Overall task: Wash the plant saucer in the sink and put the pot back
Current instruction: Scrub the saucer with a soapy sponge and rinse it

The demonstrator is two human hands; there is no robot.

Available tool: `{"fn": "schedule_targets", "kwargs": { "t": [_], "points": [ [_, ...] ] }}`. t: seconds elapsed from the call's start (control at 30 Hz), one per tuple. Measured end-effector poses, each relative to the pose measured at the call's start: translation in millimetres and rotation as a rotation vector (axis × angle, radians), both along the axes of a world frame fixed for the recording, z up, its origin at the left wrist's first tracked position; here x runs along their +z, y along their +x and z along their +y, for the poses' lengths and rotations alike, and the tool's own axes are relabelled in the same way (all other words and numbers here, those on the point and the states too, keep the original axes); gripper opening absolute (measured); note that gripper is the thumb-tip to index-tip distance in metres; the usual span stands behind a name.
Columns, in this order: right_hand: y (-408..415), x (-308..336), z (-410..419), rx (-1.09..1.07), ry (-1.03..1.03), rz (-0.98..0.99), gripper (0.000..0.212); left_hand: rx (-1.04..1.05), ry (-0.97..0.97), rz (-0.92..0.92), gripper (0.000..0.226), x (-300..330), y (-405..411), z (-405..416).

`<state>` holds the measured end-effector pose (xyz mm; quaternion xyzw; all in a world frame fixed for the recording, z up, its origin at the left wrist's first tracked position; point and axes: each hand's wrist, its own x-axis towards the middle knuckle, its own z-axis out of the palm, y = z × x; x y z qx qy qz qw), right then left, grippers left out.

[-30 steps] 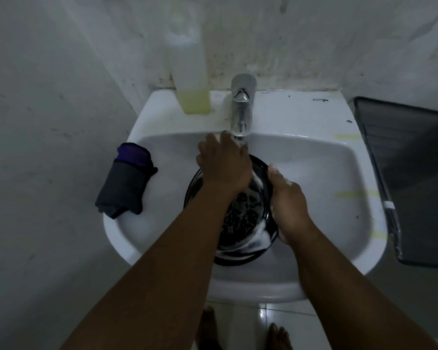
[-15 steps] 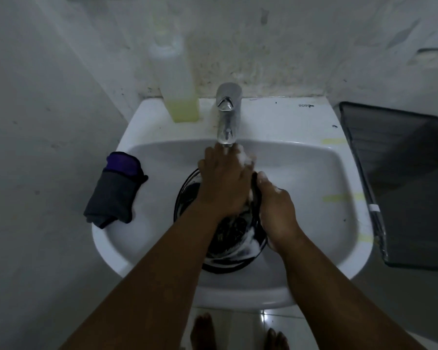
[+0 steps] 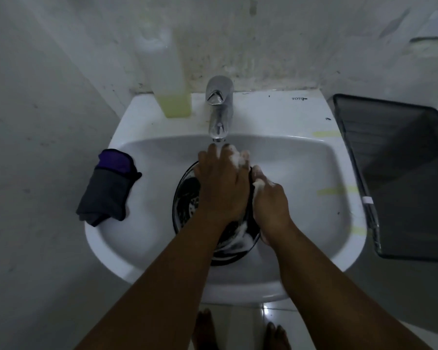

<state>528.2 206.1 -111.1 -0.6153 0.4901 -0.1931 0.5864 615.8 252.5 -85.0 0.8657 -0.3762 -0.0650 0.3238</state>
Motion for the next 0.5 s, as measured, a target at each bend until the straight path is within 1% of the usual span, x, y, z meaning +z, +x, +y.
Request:
{"fn": "schedule_targets", "kwargs": {
  "t": [0.03,0.07,0.1,0.17,0.2,0.23,0.3,0.33,0.37,0.43,0.47,0.5],
  "points": [
    [4,-3,-3,-0.049,0.063,-0.098,0.024,-0.027,0.001,-0.02,0.046,1,-10,2],
    [1,-6,-4,-0.032,0.075,-0.147,0.012,-0.069,-0.004,-0.047,0.043,-1,-23,8],
    [0,-5,-5,-0.015,0.167,-0.206,0.012,-0.114,-0.014,-0.062,0.041,-3,-36,17],
    [0,9,-3,-0.083,0.147,-0.137,0.035,-0.144,-0.029,-0.061,0.042,-13,-43,37],
    [0,15,-2,-0.097,0.244,-0.132,0.044,-0.106,-0.017,-0.054,0.045,-21,-37,44],
    [1,21,-2,-0.108,0.278,-0.078,0.047,-0.033,0.01,-0.029,0.051,-27,-27,49],
    [6,25,3,-0.123,0.336,-0.057,0.049,0.112,0.011,0.05,0.061,-30,-14,51],
    [7,24,4,-0.137,0.34,-0.08,0.051,0.129,0.008,0.049,0.06,-28,-16,50],
    [8,21,6,-0.137,0.336,-0.081,0.055,0.1,0.017,0.018,0.054,-23,-23,50],
    [8,24,8,-0.164,0.355,-0.092,0.054,-0.008,0.006,-0.057,0.043,-17,-40,52],
    [9,28,7,-0.181,0.392,-0.115,0.052,-0.044,-0.01,-0.064,0.043,-17,-41,54],
    [11,30,6,-0.2,0.418,-0.126,0.049,-0.035,-0.023,-0.053,0.046,-19,-36,55]
  ]
}}
